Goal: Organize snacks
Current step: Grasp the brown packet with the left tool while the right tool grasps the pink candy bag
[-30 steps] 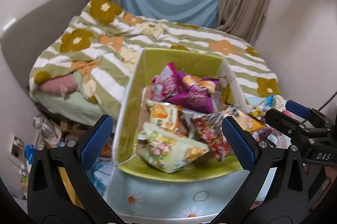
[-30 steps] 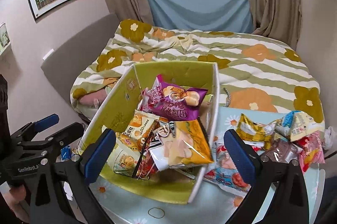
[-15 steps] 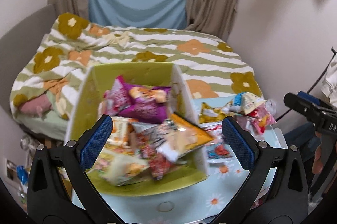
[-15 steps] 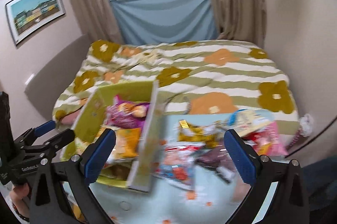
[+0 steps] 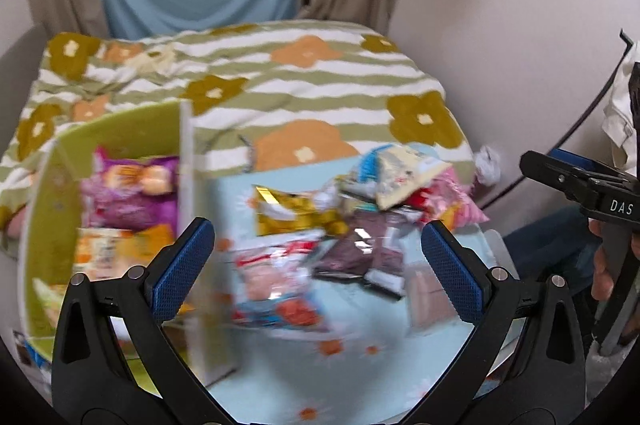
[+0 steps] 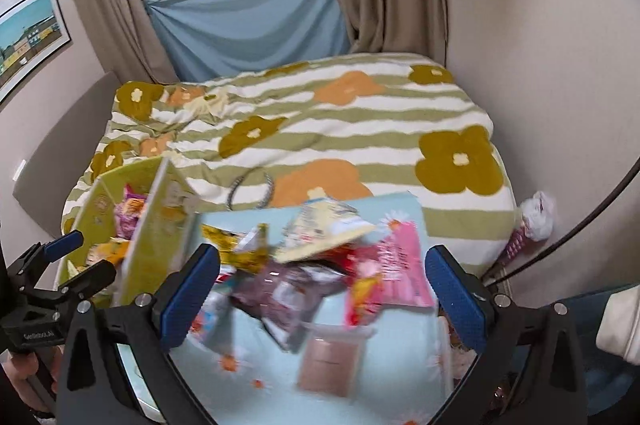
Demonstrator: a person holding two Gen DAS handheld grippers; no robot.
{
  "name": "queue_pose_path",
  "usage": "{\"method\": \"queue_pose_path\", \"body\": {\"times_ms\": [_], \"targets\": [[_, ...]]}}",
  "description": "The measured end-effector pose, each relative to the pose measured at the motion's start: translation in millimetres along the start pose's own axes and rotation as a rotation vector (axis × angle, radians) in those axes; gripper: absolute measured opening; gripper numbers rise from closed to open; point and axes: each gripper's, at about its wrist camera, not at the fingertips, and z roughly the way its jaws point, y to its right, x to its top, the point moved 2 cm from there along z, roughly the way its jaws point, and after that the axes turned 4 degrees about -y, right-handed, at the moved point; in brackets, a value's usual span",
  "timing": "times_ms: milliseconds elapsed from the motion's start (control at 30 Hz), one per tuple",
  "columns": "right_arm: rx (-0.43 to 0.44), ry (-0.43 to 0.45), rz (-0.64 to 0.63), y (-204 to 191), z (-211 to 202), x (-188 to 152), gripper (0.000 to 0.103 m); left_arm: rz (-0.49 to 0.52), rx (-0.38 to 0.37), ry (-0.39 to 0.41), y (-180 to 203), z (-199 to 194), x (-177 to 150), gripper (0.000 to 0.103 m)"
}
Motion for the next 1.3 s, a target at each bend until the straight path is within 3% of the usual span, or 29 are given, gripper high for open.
{"method": "queue_pose_path", "body": {"times_ms": [333,533,833,933,1067,1100,1300], "targets": [[0.083,-0.124,0.009,70.6,60.7,-3.6,0.102,0.035,-0.026,-0.149,54.0,105.3,-6.9,0.103],[0.142,-0.204,-0.002,88.5,107.5,-13.6,0.102,0.034,0.000,-0.232,58.0,152.9,-17.8,0.093],[0.231,-0.275,-0.009,95.2,153.2,-20.3,0.102,0.044,0.028,-0.307,73.5,187.3,-23.3,0.088],[0.249,-0.291,-0.005,96.2,161.0,-21.1,0.102,0.075,0.068,-0.327,77.2,190.7,-25.2,0.078],[0.267,-0.307,-0.011,95.1,167.8,-22.5,0.102,0.103,0.079,-0.346,82.2,191.8,-28.5,0.074],[0.268,-0.309,-0.016,94.7,168.9,-22.6,0.102,0.101,0.070,-0.349,82.5,191.4,-29.5,0.067],[0.279,-0.320,-0.051,90.0,173.4,-23.4,0.102,0.081,0.072,-0.355,80.6,185.1,-30.8,0.062]]}}
